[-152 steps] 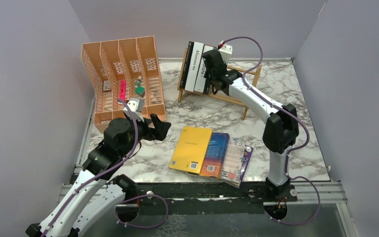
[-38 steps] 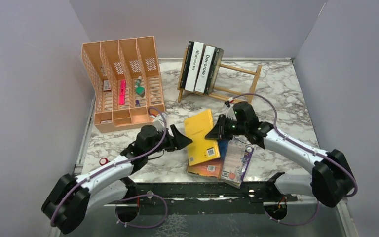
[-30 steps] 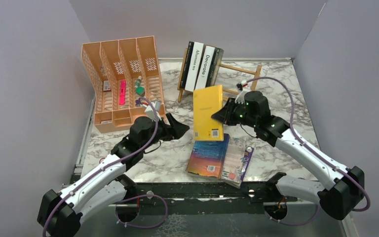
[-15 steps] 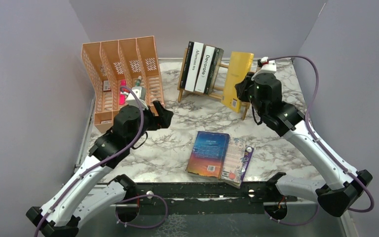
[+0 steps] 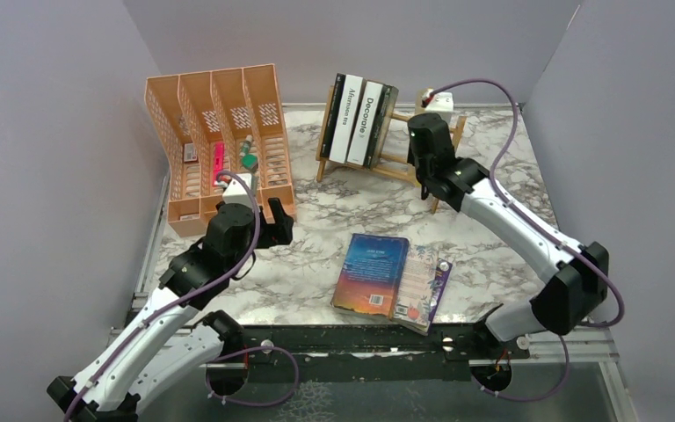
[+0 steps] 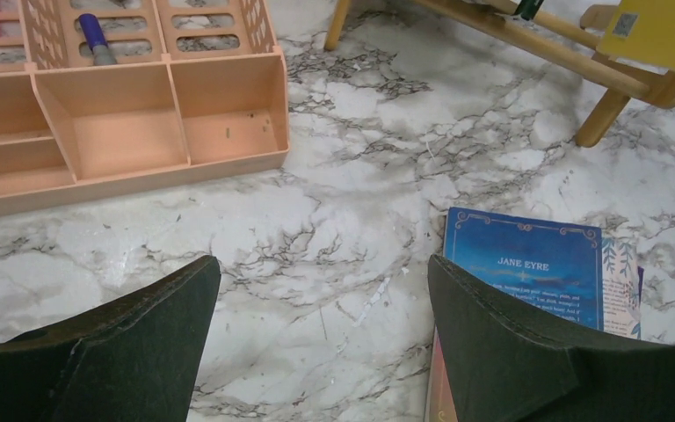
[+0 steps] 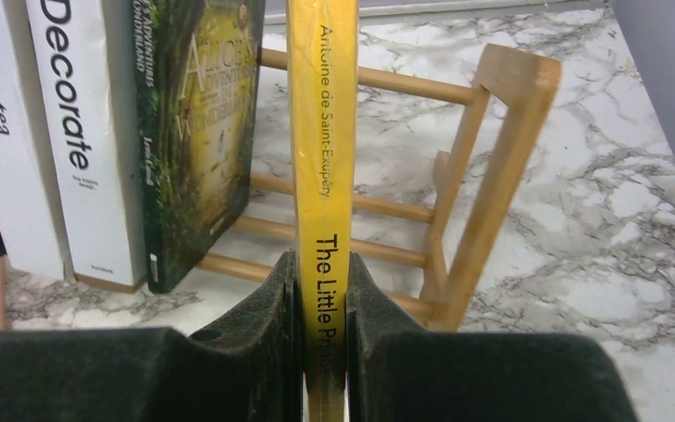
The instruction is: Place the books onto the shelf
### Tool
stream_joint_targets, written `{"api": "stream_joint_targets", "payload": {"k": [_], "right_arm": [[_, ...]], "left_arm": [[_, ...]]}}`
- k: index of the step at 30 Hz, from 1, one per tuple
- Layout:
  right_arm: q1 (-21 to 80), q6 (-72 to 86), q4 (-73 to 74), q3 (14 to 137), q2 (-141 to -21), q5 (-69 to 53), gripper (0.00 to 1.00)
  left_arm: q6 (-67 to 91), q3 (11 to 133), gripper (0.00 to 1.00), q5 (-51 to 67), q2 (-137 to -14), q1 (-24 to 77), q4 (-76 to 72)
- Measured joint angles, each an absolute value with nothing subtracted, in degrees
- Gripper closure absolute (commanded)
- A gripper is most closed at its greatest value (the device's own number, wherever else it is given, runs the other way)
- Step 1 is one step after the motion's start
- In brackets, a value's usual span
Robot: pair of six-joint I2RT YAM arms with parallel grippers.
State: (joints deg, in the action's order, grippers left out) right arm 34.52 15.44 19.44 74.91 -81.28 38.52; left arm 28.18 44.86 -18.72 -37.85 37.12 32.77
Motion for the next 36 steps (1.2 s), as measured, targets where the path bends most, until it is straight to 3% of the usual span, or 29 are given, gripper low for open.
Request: {"api": "stream_joint_targets", "payload": {"k": [13, 19, 36], "right_arm": [[36.97, 15.92, 9.52, 85.56, -98.7, 45.45, 0.99], [39.2, 14.94, 3.88, 85.73, -101.54, 50.94, 0.99], [39.13, 25.06, 6.11, 88.01, -106.96, 53.39, 0.97]], "left_arm": [[28.18, 44.07, 0.11, -17.87, -36.88, 37.12, 32.91], [28.18, 43.94, 0.11, -16.93, -36.64, 36.93, 32.91], [28.12, 43.57, 0.11, -15.64, -36.99, 35.86, 32.91]]}}
